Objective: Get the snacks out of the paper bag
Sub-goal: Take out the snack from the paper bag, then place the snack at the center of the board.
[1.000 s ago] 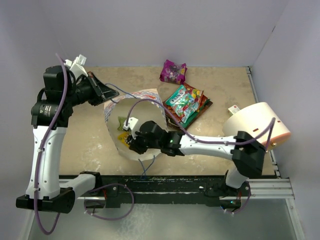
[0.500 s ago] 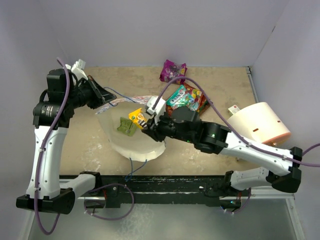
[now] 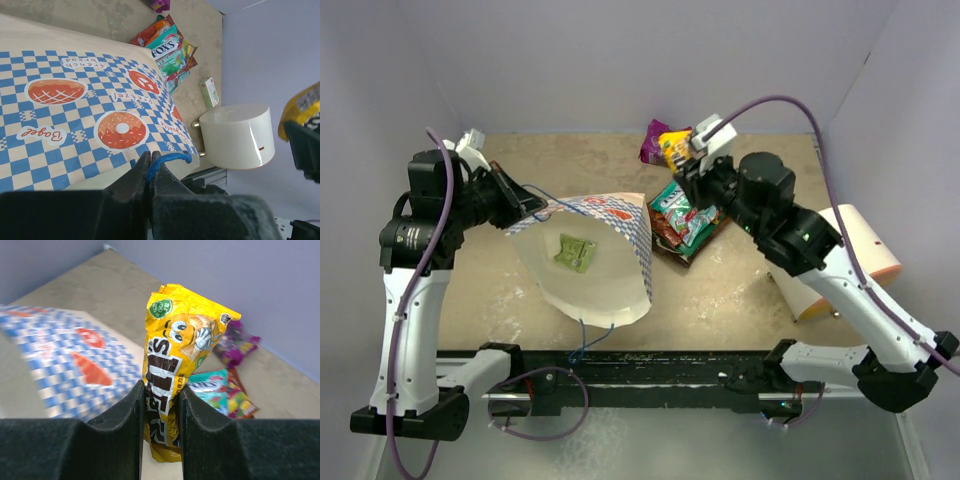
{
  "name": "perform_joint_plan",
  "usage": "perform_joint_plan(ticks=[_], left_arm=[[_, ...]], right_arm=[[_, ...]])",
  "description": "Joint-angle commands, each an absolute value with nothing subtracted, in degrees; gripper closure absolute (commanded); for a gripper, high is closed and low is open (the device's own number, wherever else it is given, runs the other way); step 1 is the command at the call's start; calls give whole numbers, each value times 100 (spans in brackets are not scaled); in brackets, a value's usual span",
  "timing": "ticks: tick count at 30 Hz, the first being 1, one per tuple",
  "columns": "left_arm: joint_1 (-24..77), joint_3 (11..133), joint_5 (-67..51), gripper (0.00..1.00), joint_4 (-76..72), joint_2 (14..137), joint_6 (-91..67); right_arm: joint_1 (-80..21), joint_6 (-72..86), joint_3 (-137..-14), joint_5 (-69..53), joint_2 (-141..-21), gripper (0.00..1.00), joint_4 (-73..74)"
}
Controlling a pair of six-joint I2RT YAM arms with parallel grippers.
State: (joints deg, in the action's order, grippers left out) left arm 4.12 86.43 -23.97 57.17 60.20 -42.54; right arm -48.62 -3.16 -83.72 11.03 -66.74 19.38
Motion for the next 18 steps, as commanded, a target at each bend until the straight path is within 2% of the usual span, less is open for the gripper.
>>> perform_joint_plan(ticks=[1,6,9,13,18], left_arm=[[383,8683,-2284,100,5810,5769,-4251],[378,8720,-2374,100,5875,5650,-4240],[379,8742,-2472,100,5889,5624,-4226],[378,8830,-2539,100,5933,5650,-4166],[378,8813,-2695,100,5889,5669,-4201]], right_arm=[[-3781,-462,-8439,454,-6809,95,1727],[-2284,-196,-7920,-455,-7323,95,1516],[-1676,119,-8025,-1018,-7961,95,1719],[-1367,256,-8126,-1558,-8575,94,1686],[-1169,-182,-8310,-1426,-9184,92,1790]])
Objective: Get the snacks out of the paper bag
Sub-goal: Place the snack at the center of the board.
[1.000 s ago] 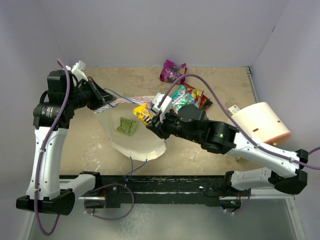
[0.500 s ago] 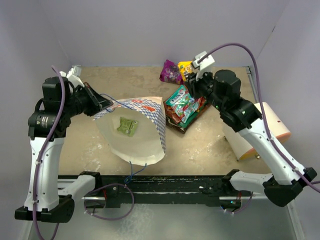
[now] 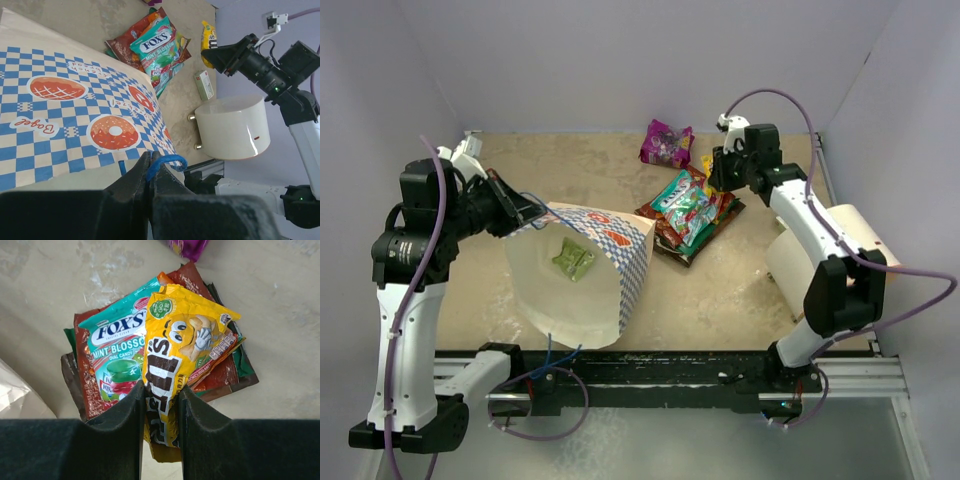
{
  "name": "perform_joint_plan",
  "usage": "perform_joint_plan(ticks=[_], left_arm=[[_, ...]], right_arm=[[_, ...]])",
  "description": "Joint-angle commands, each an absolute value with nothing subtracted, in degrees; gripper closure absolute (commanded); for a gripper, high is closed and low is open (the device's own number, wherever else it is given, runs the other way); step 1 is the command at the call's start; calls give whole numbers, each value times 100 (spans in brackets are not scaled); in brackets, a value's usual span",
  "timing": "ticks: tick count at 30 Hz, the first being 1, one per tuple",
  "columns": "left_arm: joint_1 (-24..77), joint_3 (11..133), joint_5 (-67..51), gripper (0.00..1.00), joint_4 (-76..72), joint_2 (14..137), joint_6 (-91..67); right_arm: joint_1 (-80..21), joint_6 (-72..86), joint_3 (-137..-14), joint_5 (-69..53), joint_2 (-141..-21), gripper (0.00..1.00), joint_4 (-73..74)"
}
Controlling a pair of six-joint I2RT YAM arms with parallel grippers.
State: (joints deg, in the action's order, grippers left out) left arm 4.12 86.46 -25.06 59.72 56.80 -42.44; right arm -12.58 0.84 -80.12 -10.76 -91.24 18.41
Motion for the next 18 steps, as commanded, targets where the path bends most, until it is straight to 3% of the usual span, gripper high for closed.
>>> perform_joint_plan(ticks=[1,14,18], left_arm=[[379,8819,-2691,100,5889,5655,-4201],[378,8708,-2799,100,5721,5649,-4340],[378,8634,-2800,100,5678,5573,-4386]], right_arm=[[-1131,-301,-8357,-1503,-9305,92,1835],[-1046,-930,-8978,-1944,-10622,81,2145],[-1038,-926,-9020,-1969,-10779,73,2180]])
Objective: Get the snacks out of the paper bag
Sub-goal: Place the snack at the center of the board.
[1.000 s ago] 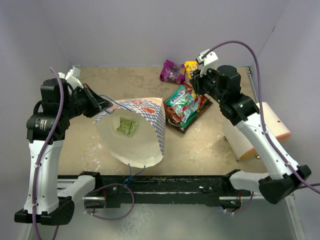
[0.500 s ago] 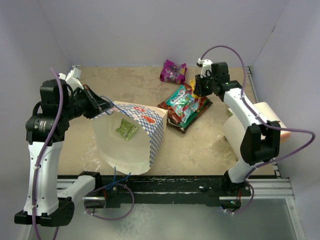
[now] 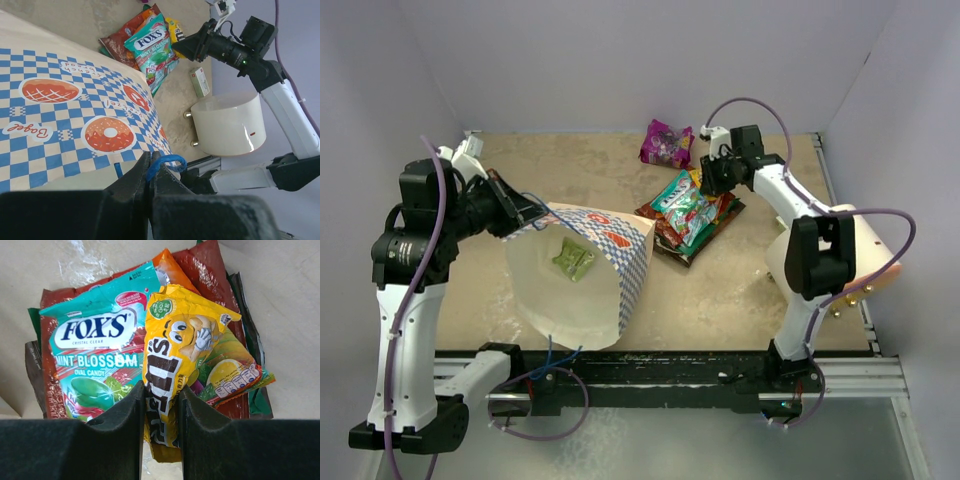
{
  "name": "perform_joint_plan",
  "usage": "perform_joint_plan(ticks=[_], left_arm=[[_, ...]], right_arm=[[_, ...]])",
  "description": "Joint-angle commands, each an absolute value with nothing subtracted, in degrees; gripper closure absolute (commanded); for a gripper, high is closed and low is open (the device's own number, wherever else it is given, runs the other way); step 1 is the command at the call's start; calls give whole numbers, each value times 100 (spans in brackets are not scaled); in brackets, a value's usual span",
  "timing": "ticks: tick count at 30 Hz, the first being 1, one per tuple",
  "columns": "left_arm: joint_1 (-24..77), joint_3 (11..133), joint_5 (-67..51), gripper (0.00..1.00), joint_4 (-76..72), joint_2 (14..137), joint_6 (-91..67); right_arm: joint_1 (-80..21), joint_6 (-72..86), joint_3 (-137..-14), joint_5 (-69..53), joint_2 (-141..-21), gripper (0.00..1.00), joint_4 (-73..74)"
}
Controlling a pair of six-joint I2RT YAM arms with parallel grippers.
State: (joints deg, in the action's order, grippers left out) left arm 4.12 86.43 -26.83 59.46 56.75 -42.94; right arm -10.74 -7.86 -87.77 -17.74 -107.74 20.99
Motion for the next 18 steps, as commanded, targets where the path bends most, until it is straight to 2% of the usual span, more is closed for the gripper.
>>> perform_joint_plan(ticks=[1,6,13,18], left_arm=[[379,8627,-2814,100,5694,5572,-4378],[378,8636,-2908,100,5695,5578,-4366],[378,8546,-2971,100,5601,5682,-4368],[378,8534,-3006,100,5526,5795,-4308]], right_arm=[[-1041,-910,-8999,-1921,-10783,69,2164],[-1045,-895,-9035,-1827,-10782,45,2224],[-1046,-650,-8749,-1594,-10024,20,2463],[-1094,-49,-7760,-1568,-9011,17,2222]])
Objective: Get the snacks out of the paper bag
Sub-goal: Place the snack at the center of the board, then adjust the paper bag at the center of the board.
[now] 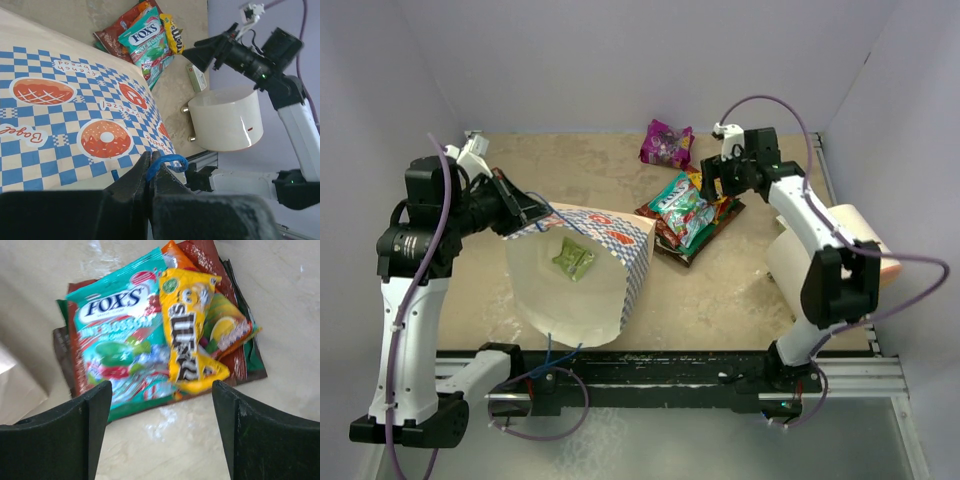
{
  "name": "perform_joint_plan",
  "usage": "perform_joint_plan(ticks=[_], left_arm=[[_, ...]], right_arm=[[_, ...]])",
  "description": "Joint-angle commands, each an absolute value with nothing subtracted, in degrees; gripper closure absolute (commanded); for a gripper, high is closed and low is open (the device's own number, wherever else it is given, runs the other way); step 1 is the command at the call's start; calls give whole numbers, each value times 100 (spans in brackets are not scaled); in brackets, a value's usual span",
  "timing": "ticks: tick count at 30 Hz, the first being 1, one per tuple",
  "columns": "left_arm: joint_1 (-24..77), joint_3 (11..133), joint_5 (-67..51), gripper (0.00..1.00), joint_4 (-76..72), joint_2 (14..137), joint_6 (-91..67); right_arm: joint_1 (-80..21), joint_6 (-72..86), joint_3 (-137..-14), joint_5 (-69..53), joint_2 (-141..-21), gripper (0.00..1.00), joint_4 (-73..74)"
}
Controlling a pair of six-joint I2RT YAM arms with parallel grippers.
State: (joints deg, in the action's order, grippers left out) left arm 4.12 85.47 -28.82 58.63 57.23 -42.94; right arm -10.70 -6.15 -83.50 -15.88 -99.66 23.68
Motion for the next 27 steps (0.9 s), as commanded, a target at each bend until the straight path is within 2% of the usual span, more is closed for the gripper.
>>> perform_joint_plan(ticks=[1,7,13,16,19,23,27], left_arm=[[378,8534,-3017,100,5528,5800,-4307],[378,8255,-3018,100,5450,5703,-4372],[378,8307,-2981,100,5493,5738,-4332],[383,8340,-2990,100,5493,5764,-4350],[378,8404,-3102,100,5453,5831,-4312],[378,8501,-3292,100,5249,5845,-4293],[378,8542,-3401,100,5164,5841,-4336]], right_arm=[[-1155,114,-7490,-1618,-8775,17,2115],[-1952,718,-6217,-1345,-7310,16,1885],[-2530,2236,-5014,-1914,-6373,17,1008],[-2882,2292,-5299,-1929,-6295,17,748],[-3334,1820,-6128,-2091,-6509,17,712],[-4285,1040,-7093,-2199,-6852,17,783],[-5287,411,-7283,-2055,-6909,18,452]])
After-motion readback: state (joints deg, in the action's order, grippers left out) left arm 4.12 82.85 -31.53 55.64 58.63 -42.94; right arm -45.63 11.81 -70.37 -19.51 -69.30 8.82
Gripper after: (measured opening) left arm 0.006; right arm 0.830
